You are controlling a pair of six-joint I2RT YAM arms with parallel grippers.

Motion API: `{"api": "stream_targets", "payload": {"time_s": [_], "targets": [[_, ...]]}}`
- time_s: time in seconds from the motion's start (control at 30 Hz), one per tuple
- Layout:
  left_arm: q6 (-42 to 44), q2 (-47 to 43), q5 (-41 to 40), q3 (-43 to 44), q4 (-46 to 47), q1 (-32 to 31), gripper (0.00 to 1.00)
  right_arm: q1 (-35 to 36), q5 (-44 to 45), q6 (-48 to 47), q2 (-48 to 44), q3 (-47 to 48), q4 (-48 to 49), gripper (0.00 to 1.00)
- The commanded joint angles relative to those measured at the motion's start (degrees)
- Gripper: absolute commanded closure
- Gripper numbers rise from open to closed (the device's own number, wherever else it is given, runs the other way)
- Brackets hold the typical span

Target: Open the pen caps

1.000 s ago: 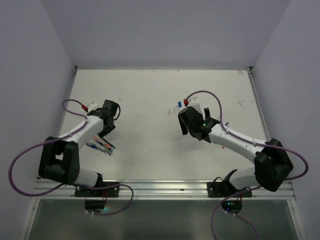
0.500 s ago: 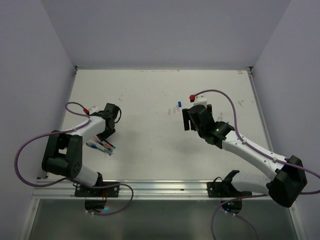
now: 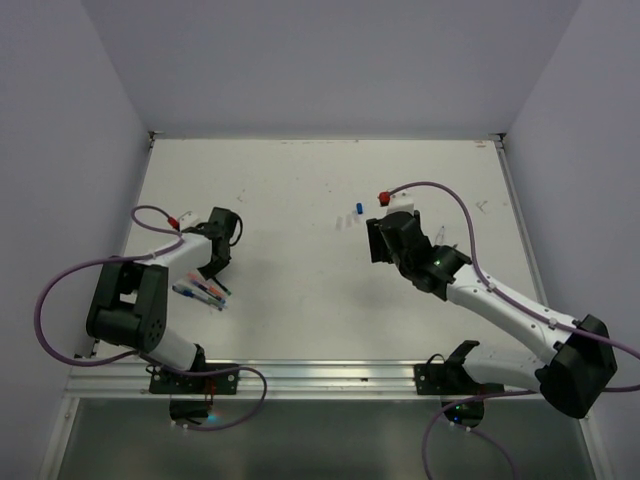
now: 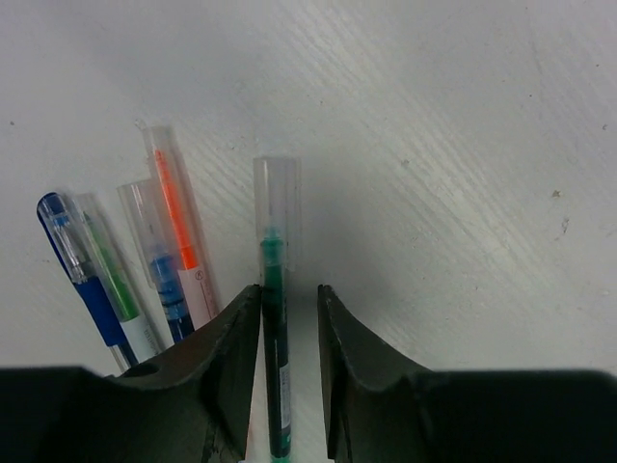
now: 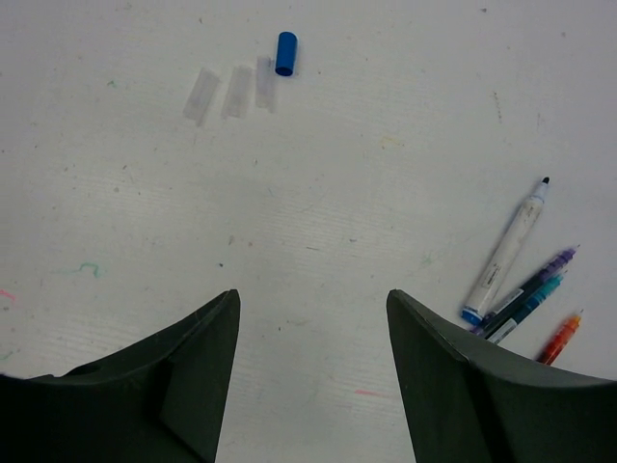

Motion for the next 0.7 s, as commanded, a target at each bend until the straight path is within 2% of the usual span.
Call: {"api": "stream_targets", "payload": {"time_s": [0.0,0.1,0.13,0.17,0.2,0.27,0.33,0.43,0.5,0.6,0.63,0.67], "targets": [[0.8,2.2,-1.8,-0.1,2.4,0.7,0.68,0.1,-0.3,-0.5,-1.7,0.2,1.5,0.34],[1.0,3.3,-1.4,0.0,3.3,0.7,0.76,0.1,0.2,-0.5,-2.2,-0.1,1.5,0.34],[1.2,3.7,-1.3,0.0,3.7,0.6,0.83,0.1,0.4,-0.6,-2.4,-0.1,1.5,0.34],[1.2,3.8,-1.1,0.0,4.0,0.6,0.83,0.2,0.4,-0.5,-2.4,-0.1,1.5,0.34],[1.4,4.1,-1.0,0.2,4.2,0.6,0.91,0.1,0.4,-0.4,-2.4,0.1,1.4,0.31],[1.5,4.3,0.0,0.2,5.0,0.7,1.0,0.2,0.4,-0.1,-2.5,0.2,1.1,0.24],[3.0,3.8,1.5,0.8,6.0,0.7,1.0,0.2,0.1,0.0,-2.7,0.1,1.9,0.19],[5.6,0.9,5.8,1.3,8.0,0.6,1.0,0.1,-2.5,-0.1,-1.1,0.7,2.2,0.02],[8.8,-1.6,11.9,0.4,12.3,0.6,1.0,0.1,-5.3,0.4,0.4,1.7,2.4,0.01],[13.2,-8.4,22.0,-1.3,19.3,0.0,1.0,0.1,-15.5,1.2,3.6,2.5,5.6,0.02],[14.7,-9.8,28.2,-2.3,24.6,-0.9,1.0,0.1,-20.1,1.8,4.5,2.6,6.7,0.01],[14.8,-11.2,30.9,-4.2,27.2,-1.2,1.0,0.2,-22.6,2.4,4.9,2.1,8.3,0.02]]}}
